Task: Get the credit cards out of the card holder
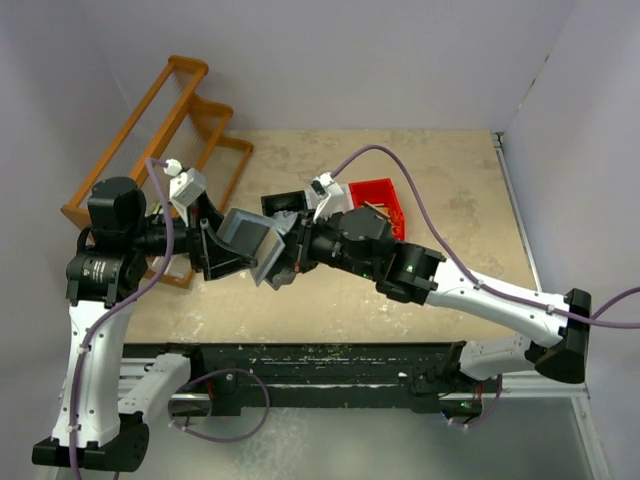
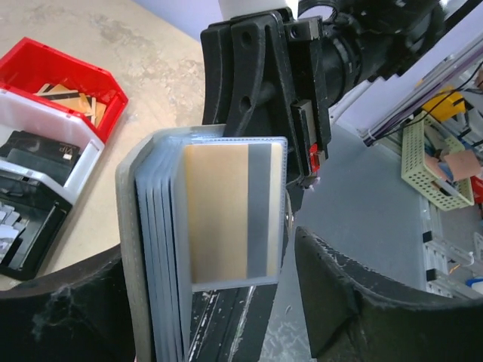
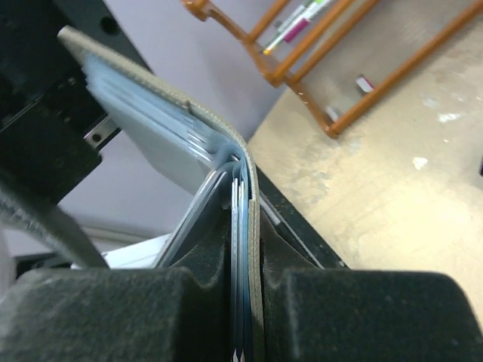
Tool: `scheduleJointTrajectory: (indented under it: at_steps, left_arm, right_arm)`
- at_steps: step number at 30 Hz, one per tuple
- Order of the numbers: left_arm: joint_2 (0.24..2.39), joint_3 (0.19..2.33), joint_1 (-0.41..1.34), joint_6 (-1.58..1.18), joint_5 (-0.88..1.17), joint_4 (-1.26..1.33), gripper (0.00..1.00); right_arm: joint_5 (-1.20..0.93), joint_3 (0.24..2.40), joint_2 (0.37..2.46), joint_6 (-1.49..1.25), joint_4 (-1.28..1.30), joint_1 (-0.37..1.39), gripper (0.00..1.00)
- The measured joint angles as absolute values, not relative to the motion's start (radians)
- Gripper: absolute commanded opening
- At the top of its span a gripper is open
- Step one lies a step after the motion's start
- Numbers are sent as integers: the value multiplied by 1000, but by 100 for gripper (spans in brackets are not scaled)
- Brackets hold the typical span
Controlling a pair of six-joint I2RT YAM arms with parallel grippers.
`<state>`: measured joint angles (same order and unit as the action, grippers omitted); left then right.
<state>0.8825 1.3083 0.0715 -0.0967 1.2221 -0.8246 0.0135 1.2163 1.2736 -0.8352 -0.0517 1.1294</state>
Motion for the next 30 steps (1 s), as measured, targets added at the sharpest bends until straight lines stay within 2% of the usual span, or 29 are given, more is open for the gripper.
scheduleJointTrajectory:
  at_steps: [8, 12, 19, 28, 30]
  left_arm:
    - [820, 1259, 71, 22, 1149, -833, 77]
    - [795, 1242, 72, 65, 1092, -832, 67]
    - [756, 1224, 72, 103, 976, -823, 71]
    - [736, 1151, 72, 115, 970, -800, 70]
    - [732, 1138, 72, 115, 965, -800, 67]
  right_arm:
    - [329, 1523, 1440, -849, 283, 1225, 0]
    - [401, 1599, 1510, -854, 359, 1262, 0]
    - [465, 1642, 1559, -857, 411, 1287, 0]
    - [539, 1756, 1645, -858, 514, 1312, 0]
    - [556, 1777, 1664, -855, 543, 1316, 0]
